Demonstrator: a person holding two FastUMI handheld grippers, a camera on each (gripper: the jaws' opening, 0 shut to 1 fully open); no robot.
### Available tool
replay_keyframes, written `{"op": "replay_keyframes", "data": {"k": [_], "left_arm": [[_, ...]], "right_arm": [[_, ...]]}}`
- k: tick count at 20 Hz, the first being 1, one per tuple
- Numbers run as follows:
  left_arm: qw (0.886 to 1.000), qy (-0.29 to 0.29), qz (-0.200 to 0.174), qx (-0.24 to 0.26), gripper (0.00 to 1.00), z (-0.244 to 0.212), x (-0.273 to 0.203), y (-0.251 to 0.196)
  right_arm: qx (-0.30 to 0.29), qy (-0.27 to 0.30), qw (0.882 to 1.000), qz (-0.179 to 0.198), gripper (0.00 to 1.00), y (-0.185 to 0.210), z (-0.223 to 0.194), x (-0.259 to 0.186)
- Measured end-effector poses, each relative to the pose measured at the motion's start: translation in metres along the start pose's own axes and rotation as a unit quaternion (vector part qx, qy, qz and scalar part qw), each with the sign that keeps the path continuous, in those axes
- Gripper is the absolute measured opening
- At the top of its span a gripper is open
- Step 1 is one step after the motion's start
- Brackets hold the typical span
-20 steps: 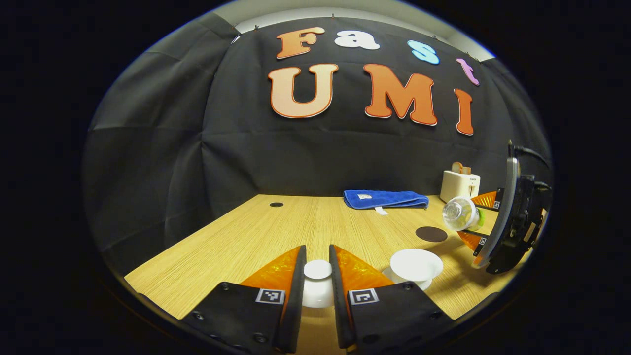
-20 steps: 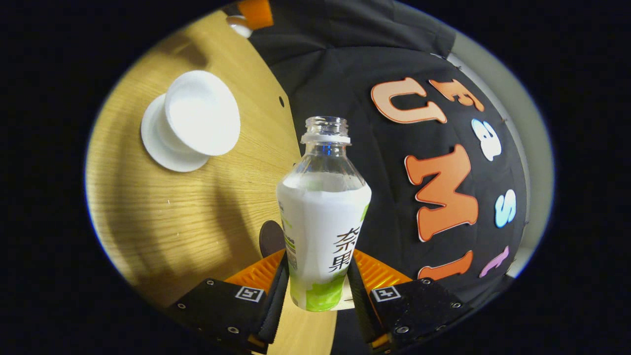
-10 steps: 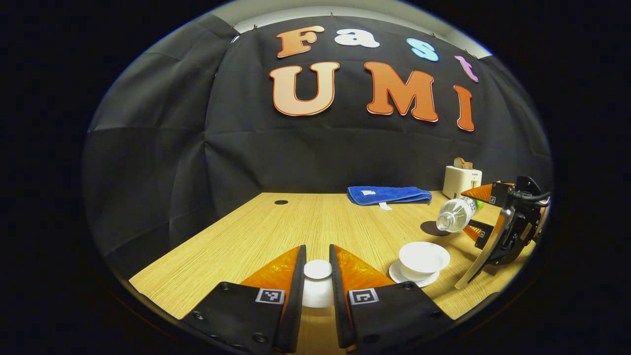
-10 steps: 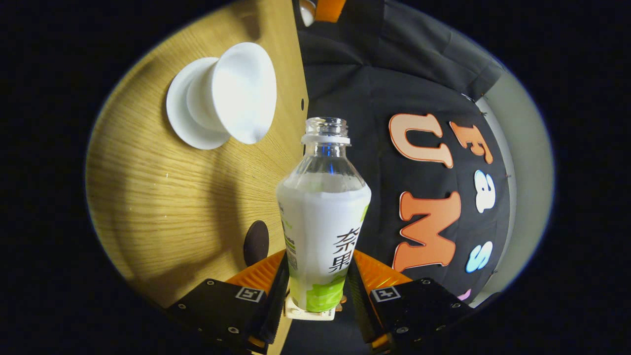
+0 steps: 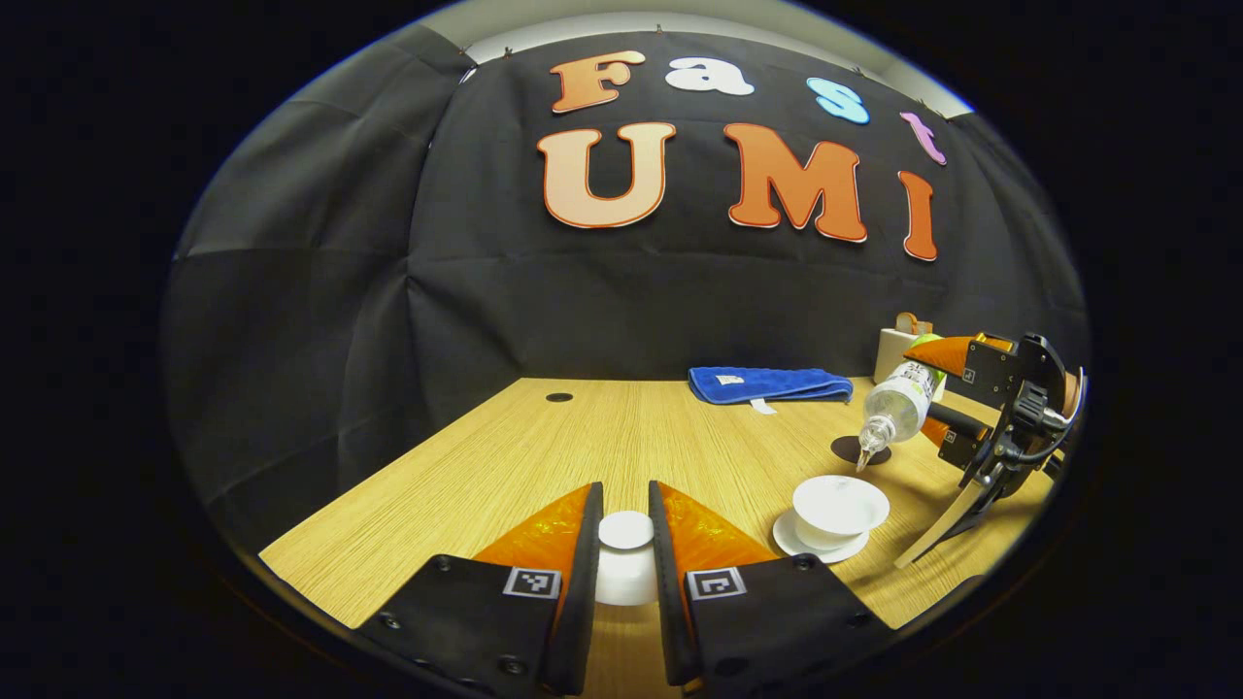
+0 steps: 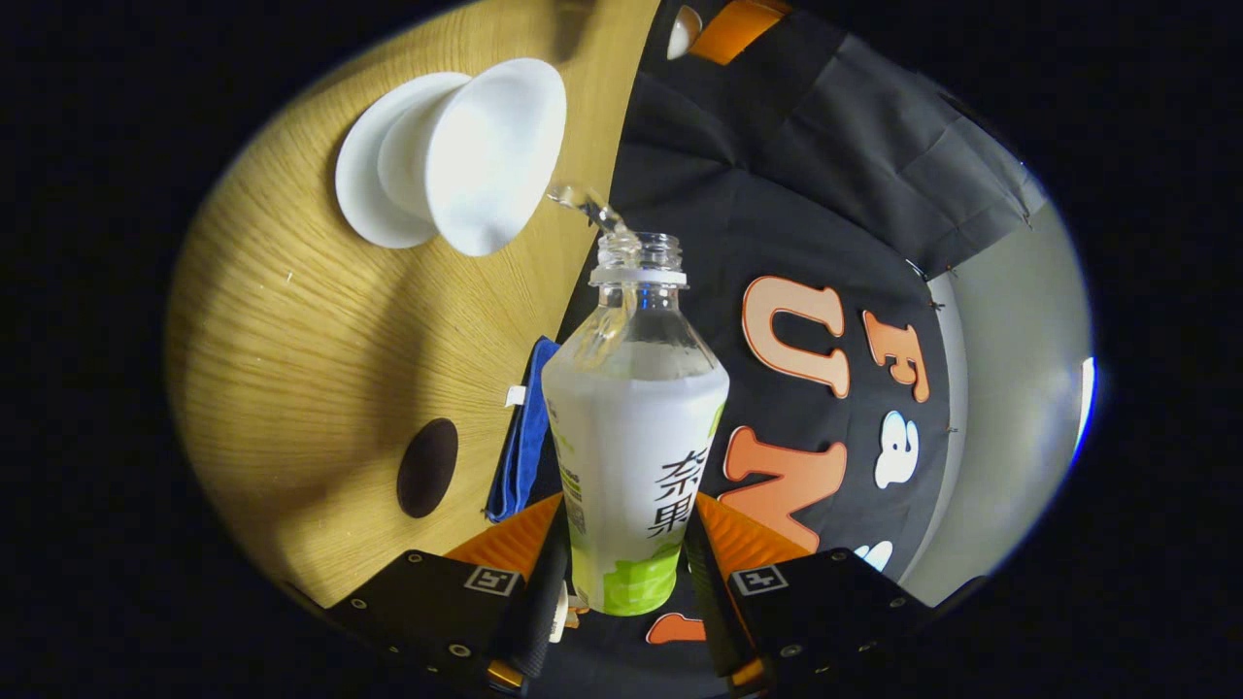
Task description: Open the teacup lid with one hand, grasp the water bottle and pour water into the teacup with the other hand; after pouring, place the water bottle on the coaster and then close the teacup lid.
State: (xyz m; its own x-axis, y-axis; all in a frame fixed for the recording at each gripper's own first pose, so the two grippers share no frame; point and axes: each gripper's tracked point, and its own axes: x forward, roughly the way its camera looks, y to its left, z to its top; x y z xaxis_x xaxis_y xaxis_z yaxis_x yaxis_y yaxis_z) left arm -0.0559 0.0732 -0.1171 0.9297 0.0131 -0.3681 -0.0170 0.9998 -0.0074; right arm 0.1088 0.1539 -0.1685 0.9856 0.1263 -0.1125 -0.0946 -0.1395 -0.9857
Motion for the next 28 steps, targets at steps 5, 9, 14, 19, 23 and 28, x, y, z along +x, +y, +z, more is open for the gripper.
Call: {"op": "replay_keyframes", "data": {"k": [5,9,14,19,23,28], "left_arm": [[1.000,0.001,0.000,0.002,0.31,0.000,-0.001,0.001],[1.000,0.003,0.000,0.003,0.33,0.000,-0.001,0.001],[1.000,0.001,-0.003,0.006,0.33,0.001,-0.001,0.000],[1.000,0.000,-0.004,0.008,0.33,0.004,-0.001,0.000],[1.000,-0.001,-0.008,0.009,0.32,0.004,-0.002,-0.002],[1.000,-0.001,-0.013,0.011,0.33,0.005,-0.002,-0.003]], "right_arm": [[-0.023,-0.003,0.999,-0.033,0.64,-0.017,-0.004,0.001],[-0.041,-0.011,0.998,-0.052,0.65,-0.037,-0.012,0.003],[-0.061,-0.020,0.995,-0.081,0.64,-0.062,-0.014,0.006],[-0.086,-0.036,0.990,-0.109,0.64,-0.081,-0.010,0.003],[-0.100,-0.051,0.986,-0.122,0.64,-0.092,-0.005,0.003],[-0.124,-0.070,0.981,-0.131,0.64,-0.090,0.007,-0.001]]}}
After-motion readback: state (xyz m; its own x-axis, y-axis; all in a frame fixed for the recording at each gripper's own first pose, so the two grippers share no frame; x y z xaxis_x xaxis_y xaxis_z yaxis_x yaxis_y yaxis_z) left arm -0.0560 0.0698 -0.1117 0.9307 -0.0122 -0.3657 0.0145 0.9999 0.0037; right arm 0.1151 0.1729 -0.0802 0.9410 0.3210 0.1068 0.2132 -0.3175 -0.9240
